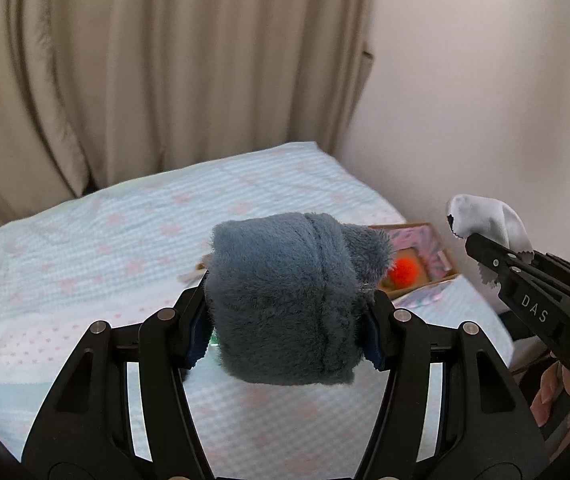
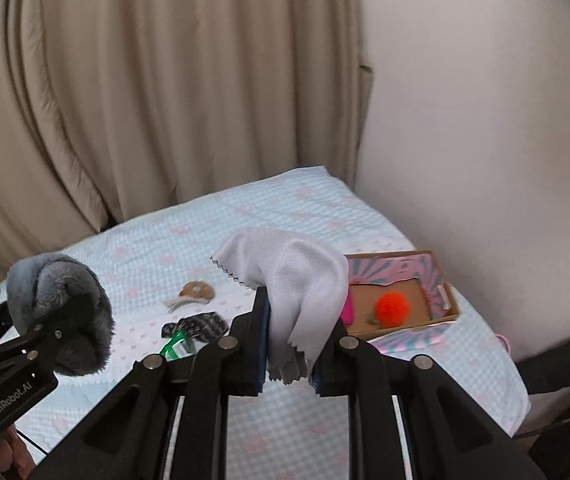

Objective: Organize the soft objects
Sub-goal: 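Carry the grey sock and grey cloth into the box and open both tools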

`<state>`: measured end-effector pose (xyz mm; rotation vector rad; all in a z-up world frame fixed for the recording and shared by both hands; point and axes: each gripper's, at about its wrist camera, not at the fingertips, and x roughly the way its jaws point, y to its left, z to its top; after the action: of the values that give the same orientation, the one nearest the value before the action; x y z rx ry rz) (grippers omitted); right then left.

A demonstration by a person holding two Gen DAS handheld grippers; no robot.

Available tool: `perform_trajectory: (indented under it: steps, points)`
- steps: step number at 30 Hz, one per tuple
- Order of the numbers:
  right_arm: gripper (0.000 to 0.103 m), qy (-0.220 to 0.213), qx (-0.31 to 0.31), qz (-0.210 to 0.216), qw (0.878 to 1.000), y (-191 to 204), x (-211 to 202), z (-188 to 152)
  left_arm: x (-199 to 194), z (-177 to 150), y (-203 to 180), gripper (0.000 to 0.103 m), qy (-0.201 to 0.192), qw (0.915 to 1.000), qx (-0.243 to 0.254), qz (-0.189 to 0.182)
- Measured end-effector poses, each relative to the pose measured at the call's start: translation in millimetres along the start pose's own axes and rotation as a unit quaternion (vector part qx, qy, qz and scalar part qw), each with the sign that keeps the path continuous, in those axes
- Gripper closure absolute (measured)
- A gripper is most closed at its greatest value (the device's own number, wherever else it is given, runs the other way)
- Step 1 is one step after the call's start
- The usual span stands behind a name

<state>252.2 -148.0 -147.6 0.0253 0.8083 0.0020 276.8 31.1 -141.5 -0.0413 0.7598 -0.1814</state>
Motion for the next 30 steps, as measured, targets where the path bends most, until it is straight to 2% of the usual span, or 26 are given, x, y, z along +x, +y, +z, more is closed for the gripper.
perform_trajectory:
  steps: [6,11,15,22,30]
  points:
    - [0.088,0.005,0.018,-0.001,1.000,-71.4,-14.8,22.8,15.8,26.3,-60.7,0.047,0.012,0.9996,-0.018,-0.020]
    - [0.088,0.014,0.018,0.005,1.000,-128.3,2.5,39.5,46.2,40.6,-111.6,0.047,0.023,0.9994,-0.013,-0.021]
    - [0.088,0.030,0.009,0.018,0.999,-162.7,24.7,45.8,92.1,54.3,-151.9,0.046,0.045,0.9986,-0.013,-0.025]
    - [0.088,0.082,-0.012,0.043,0.996,-201.5,101.2,48.2,187.7,66.7,-190.4,0.046,0.100,0.9947,-0.012,-0.022]
    - [0.087,0.140,0.000,0.055,0.989,-228.8,197.9,35.5,292.9,50.8,-203.0,0.046,0.179,0.9836,-0.021,-0.002]
